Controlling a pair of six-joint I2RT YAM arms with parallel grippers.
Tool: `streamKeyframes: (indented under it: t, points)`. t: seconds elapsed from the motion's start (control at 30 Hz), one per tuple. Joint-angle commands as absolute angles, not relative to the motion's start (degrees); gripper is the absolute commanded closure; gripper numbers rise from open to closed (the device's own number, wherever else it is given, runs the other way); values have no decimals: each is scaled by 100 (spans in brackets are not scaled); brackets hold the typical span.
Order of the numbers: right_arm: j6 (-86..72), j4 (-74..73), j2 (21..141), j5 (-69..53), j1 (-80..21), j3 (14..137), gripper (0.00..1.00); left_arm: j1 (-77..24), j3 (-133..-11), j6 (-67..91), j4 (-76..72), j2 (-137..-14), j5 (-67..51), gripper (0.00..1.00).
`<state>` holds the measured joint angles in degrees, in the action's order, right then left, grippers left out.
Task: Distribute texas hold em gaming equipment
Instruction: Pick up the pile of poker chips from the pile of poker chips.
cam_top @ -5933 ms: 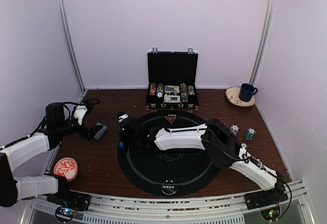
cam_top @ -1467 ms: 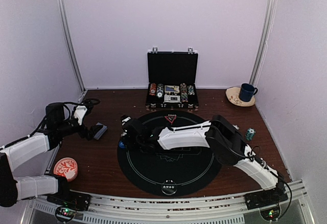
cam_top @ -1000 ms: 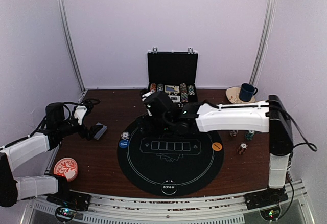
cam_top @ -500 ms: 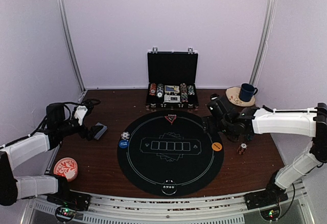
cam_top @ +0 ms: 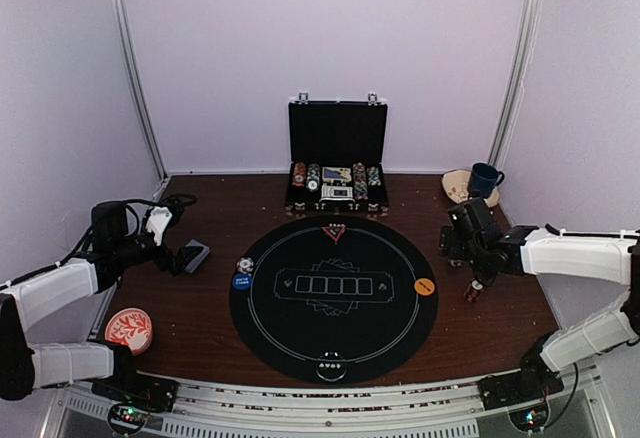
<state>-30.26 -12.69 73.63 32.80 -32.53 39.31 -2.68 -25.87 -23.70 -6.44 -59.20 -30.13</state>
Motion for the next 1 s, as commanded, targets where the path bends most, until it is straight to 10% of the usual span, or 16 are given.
streamKeyframes:
  t: [0.0, 0.97]
  points:
    - [-3306, -614, 7661, 3225, -3068, 3698, 3, -277, -2530, -2417, -878, -5869, -3164, 2]
    - [-3336, -372, 8894, 2513, -2593, 4184, 14, -274, -2544, -2439, -949, -6078, -3167, 2]
